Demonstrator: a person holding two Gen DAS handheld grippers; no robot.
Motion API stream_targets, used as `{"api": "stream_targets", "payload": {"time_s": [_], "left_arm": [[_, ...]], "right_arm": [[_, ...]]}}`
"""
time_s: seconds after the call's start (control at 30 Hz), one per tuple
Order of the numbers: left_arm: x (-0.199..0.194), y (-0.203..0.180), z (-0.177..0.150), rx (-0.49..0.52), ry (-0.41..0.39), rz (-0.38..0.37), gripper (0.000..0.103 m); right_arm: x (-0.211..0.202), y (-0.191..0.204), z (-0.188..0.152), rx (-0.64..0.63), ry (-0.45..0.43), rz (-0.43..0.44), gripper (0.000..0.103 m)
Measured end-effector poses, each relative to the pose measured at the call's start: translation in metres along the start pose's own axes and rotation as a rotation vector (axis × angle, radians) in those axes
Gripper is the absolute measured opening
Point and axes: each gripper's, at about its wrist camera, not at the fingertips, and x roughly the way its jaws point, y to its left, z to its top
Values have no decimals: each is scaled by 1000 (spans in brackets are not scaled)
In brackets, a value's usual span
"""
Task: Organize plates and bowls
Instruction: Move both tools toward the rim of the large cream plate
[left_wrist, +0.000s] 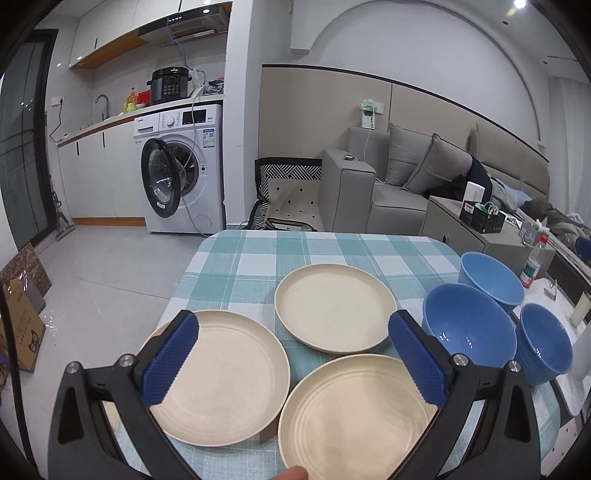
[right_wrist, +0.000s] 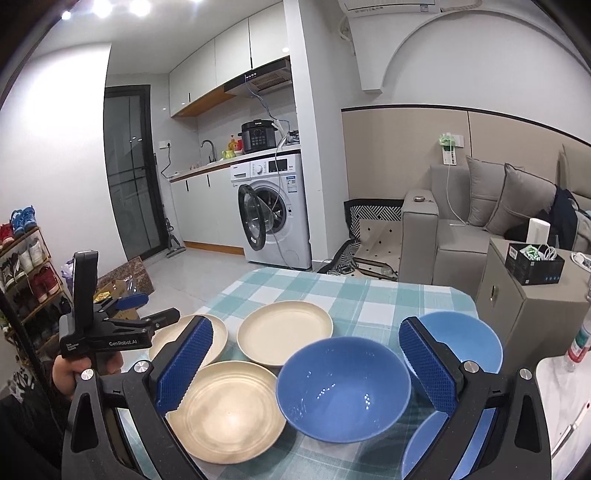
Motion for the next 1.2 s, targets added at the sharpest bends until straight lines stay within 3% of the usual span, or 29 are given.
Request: {"api": "stream_targets", "payload": {"time_s": [0.47, 0.7, 1.2], "left_arm": [[4, 10, 31, 25, -18, 38, 103], [20, 12, 38, 15, 29, 28, 103], [65, 20, 41, -11, 106, 31, 103]], "right_arm": [[38, 0, 46, 1, 28, 50, 103], [66, -2, 65, -5, 66, 46, 103], [135, -10, 66, 8, 168, 31, 103]]}}
